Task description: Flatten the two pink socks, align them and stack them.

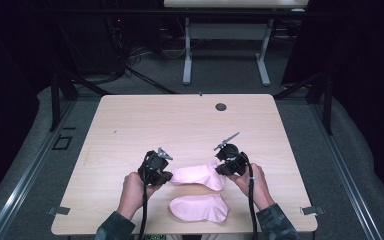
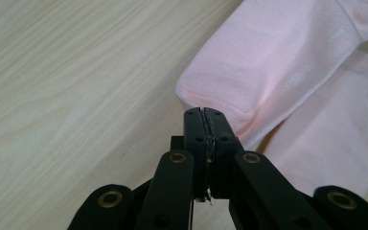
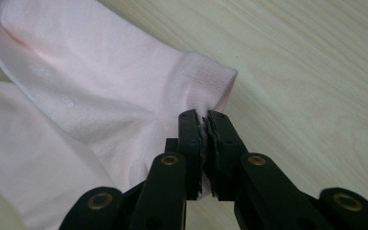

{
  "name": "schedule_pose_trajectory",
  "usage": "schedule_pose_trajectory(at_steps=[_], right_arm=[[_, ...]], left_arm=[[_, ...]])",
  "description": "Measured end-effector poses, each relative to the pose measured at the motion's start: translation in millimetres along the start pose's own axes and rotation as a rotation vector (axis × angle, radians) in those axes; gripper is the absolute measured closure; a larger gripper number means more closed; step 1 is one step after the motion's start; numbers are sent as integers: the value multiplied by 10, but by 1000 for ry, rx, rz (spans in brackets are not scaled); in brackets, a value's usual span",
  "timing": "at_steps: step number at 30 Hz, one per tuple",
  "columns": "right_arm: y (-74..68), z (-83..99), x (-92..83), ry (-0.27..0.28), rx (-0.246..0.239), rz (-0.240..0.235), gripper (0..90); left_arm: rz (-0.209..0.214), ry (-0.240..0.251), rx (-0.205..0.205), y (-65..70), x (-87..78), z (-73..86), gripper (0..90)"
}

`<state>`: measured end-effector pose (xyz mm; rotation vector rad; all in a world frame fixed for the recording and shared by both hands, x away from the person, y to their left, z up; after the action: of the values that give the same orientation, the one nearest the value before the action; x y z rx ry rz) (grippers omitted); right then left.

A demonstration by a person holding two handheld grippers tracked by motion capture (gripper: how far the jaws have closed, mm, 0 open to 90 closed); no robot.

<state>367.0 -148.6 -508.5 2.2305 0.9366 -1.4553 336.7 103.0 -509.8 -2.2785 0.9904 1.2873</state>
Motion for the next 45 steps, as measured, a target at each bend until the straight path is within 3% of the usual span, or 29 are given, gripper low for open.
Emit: schedule_pose_trajectory(at_steps=[5,7,11,16,23,25,27,31,32,33,35,38,41,42,43,45], right_arm=[[-176,144,-268,12,-19,-32,843],[-205,182,-289,12,-16,-33,843],[-305,329,-313,-3,-32,-56,841],[-383,535,-160,-41,-40,-80,840],[-408,672,27,-71,-27,-91,839],[-413,715,123,-86,-40,-71,834],[-417,731,175,-93,-61,-62,817],[-403,739,161,-69,-71,-61,730],[-409,737,81,-24,-52,-59,671],[-408,734,26,-5,-54,-63,667],[-434,730,-84,34,-58,-60,669],[-487,731,-148,61,-62,-76,712],[-593,765,-132,44,-68,-110,767],[-644,812,-31,3,-78,-132,776],[-667,840,27,-13,-73,-139,792],[-690,893,114,-33,-77,-153,826]], left_arm=[[14,13,33,141,-169,91,893],[43,18,37,185,-206,148,893],[53,1,66,292,-221,255,893],[94,-46,74,397,-86,447,892],[98,-70,66,406,86,555,891],[89,-81,66,417,162,580,881],[83,-84,68,418,185,585,831],[69,-54,57,410,109,568,623],[62,-30,56,402,60,558,619],[40,15,55,401,-37,527,607],[45,51,65,431,-104,486,615],[62,61,82,492,-106,452,644],[98,35,110,610,-4,454,773],[109,20,121,643,44,470,793],[111,-11,136,694,133,519,806],[112,-20,138,711,167,549,840]])
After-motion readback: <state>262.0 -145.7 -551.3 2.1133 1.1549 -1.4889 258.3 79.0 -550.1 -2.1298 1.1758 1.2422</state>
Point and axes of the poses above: each handheld gripper's, and its own axes: x roughly forward along the jaws, z roughly out of its underside, y roughly to its right, the point moved 1 cm from there along x, roughly forward along the jaws, and after that the axes turned 1 degree about -z, right-handed, at the moved point
